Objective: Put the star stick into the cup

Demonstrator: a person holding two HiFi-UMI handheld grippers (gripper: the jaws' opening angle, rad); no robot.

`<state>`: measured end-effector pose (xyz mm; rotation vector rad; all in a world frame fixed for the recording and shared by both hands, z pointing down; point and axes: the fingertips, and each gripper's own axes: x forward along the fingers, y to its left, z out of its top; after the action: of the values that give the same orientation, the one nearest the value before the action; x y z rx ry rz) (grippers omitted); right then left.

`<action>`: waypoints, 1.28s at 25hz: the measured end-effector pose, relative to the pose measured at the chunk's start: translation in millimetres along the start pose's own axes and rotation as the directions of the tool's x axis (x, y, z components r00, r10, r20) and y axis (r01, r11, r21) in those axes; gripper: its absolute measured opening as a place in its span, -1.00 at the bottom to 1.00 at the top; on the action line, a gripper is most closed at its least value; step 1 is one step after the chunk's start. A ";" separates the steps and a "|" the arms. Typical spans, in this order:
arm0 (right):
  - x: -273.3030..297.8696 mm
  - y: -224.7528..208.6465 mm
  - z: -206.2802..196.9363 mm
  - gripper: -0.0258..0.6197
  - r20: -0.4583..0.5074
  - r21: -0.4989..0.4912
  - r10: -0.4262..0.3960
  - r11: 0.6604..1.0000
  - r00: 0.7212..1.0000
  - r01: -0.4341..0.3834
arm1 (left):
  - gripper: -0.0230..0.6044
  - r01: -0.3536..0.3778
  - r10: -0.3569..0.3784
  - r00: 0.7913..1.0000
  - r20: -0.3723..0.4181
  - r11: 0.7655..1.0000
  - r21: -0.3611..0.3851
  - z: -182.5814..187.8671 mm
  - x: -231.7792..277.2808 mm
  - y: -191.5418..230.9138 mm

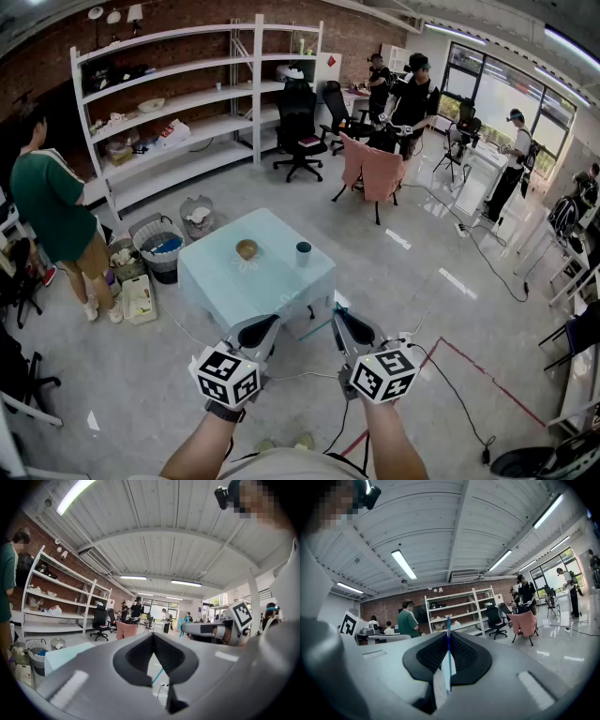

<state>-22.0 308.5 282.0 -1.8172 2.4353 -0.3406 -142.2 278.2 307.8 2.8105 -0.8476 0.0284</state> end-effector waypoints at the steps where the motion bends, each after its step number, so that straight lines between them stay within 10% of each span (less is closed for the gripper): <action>1: 1.0 -1.2 0.6 -0.83 0.004 -0.004 0.002 1.000 1.000 -0.002 | -0.91 0.000 0.000 1.000 0.005 1.000 0.004 0.6 1.9 -0.1; 32: -17.4 -90.0 0.7 -0.83 0.064 0.065 -0.036 0.997 0.997 0.032 | -0.91 -0.036 0.036 0.999 0.014 0.999 0.025 -3.6 57.7 -3.3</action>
<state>67.4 300.8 300.6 -1.8160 2.3256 -0.3512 -92.0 250.2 315.1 2.8220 -0.9073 0.0262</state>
